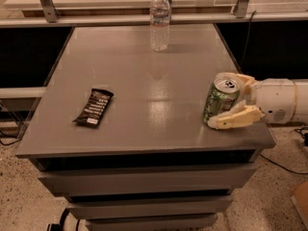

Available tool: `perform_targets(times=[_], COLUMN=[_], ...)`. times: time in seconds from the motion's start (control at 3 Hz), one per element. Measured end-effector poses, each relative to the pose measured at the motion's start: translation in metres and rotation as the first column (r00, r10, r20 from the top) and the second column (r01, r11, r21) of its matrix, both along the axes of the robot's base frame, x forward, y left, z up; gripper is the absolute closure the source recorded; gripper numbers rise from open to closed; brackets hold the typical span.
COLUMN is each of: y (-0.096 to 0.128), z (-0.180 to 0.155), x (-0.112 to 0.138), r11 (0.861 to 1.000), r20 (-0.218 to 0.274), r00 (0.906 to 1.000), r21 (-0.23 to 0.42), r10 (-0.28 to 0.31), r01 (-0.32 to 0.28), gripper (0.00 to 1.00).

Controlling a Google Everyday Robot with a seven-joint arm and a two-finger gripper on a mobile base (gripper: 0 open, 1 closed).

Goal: Move green can near water bottle

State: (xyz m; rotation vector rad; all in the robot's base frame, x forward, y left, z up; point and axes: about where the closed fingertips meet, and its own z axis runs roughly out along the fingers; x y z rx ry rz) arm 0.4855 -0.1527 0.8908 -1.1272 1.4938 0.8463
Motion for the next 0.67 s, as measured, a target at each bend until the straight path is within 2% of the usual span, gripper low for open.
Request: perform_targets(times=[0.67], y=[0.013], z=[0.027], x=[0.006], r11=[0.999], r20=[0.083], r00=[0.9961], r21=[0.044], r10=[0.029], r01=[-0.032], gripper=[0.67])
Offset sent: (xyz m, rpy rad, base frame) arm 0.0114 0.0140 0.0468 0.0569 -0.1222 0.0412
